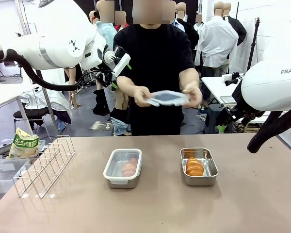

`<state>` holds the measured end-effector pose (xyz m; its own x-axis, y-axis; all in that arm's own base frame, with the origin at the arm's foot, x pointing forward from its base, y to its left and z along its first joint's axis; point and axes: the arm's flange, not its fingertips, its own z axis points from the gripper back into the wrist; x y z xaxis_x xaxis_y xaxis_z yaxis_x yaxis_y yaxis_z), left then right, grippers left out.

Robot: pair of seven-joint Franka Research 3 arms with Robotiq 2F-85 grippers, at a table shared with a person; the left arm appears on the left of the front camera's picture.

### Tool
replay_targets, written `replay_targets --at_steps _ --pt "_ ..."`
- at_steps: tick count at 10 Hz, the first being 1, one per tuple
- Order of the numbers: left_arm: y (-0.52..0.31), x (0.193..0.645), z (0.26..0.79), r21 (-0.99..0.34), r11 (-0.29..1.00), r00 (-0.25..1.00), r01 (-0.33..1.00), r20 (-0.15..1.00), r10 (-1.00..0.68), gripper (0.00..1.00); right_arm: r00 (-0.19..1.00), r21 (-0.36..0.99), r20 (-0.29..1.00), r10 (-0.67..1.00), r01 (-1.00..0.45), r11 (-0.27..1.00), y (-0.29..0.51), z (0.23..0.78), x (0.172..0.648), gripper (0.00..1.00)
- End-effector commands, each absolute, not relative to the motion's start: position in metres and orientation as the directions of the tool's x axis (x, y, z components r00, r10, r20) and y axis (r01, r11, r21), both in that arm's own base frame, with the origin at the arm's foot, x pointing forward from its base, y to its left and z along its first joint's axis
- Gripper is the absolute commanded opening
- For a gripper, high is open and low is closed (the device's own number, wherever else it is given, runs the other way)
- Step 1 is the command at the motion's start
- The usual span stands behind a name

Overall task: Place the bread in airtight containers.
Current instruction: Release when the human grabs the Airtight Container lid.

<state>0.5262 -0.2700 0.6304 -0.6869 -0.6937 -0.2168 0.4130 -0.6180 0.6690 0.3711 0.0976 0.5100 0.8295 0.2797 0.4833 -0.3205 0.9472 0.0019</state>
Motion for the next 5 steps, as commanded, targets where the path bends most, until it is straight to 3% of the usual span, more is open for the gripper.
replay_targets --at_steps 1,5 --pt "-0.269 0.5257 0.6309 0.67 -0.612 -0.68 0.42 -0.215 -0.702 1.0 0.83 0.003 0.481 0.28 -0.321 0.947 0.0968 0.51 0.3708 1.0" --pt "-0.269 0.5257 0.6309 0.67 -0.612 -0.68 0.42 -0.215 -0.702 1.0 0.83 0.003 0.481 0.28 -0.321 0.947 0.0968 0.51 0.3708 1.0"
